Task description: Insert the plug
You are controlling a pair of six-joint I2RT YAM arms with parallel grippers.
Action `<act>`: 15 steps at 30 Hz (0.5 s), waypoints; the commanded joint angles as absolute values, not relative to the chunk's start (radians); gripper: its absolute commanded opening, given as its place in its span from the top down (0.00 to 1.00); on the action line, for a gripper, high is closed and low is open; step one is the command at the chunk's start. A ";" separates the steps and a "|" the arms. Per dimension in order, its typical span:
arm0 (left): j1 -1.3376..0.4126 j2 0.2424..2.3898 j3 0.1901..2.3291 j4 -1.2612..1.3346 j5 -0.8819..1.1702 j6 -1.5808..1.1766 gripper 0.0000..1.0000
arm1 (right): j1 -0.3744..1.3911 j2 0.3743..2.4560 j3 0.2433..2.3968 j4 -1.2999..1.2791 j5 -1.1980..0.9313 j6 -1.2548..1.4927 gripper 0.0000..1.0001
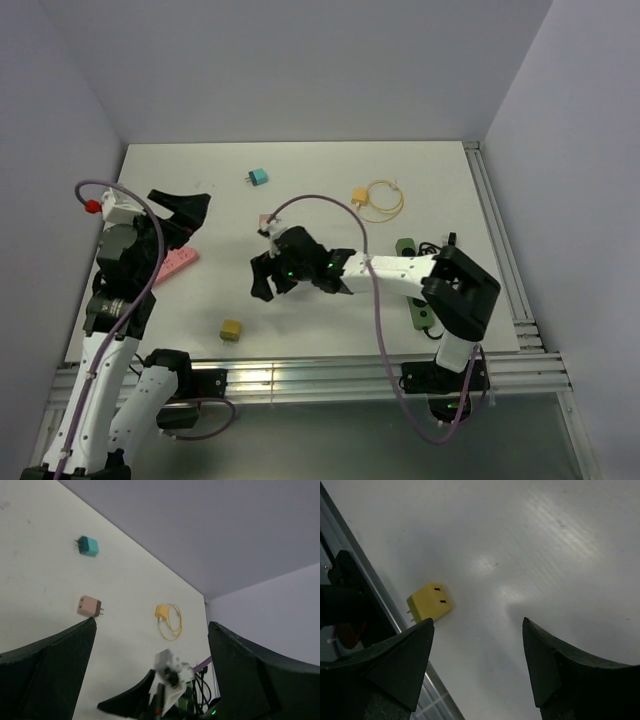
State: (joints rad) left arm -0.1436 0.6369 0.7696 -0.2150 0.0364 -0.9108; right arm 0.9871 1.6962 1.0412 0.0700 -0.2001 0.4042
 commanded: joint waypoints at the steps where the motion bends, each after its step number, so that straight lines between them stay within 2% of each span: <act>1: -0.144 0.617 0.942 -0.455 -0.161 -0.897 0.01 | 1.083 1.756 1.186 0.025 -0.109 0.504 0.22; 6: -0.146 0.598 1.069 -0.586 -0.369 -0.890 0.01 | 1.205 1.874 1.368 -0.119 0.113 0.768 0.22; 9: -0.146 0.575 1.074 -0.589 -0.380 -0.877 0.01 | 1.256 1.928 1.469 -0.230 0.286 0.858 0.20; 14: -0.147 0.548 1.089 -0.624 -0.394 -0.864 0.01 | 1.301 1.963 1.499 -0.295 0.380 0.992 0.01; 15: -0.147 0.532 1.091 -0.629 -0.402 -0.865 0.01 | 1.305 1.967 1.494 -0.299 0.396 1.014 0.00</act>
